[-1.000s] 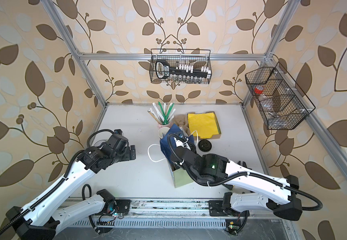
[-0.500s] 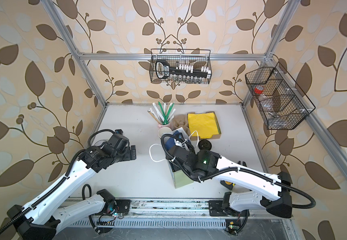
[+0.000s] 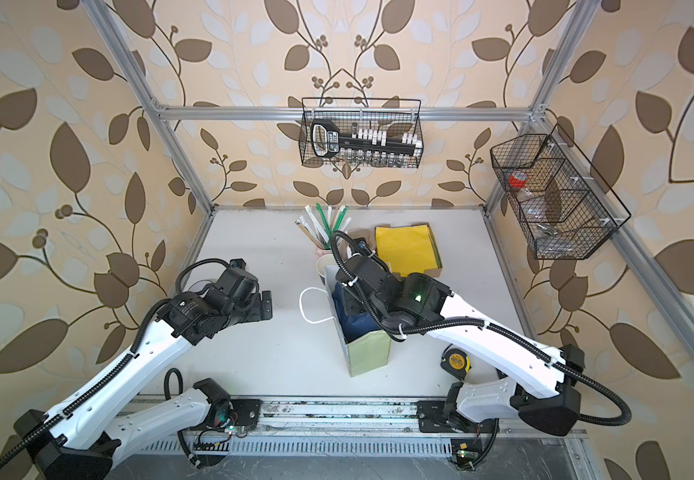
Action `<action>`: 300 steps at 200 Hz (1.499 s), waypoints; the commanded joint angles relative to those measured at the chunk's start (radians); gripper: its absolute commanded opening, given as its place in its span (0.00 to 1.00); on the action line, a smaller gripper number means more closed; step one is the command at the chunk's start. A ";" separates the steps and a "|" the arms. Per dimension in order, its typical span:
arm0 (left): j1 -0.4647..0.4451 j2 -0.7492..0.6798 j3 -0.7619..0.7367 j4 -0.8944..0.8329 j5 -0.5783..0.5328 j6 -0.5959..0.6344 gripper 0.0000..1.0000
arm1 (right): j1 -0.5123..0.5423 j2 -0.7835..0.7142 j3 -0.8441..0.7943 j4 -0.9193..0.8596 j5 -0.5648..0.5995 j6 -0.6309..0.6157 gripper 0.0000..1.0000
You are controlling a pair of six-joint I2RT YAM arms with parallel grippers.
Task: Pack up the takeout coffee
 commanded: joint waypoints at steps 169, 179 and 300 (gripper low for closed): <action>0.009 -0.067 -0.021 0.041 -0.040 0.008 0.99 | -0.201 -0.435 -0.114 0.185 0.128 -0.268 0.90; 0.009 -0.075 -0.030 0.047 -0.040 0.000 0.99 | -0.227 -0.446 -0.125 0.183 0.132 -0.276 0.91; 0.009 -0.257 -0.147 0.219 -0.108 -0.073 0.99 | -0.752 -0.582 -0.570 0.516 0.027 -0.238 1.00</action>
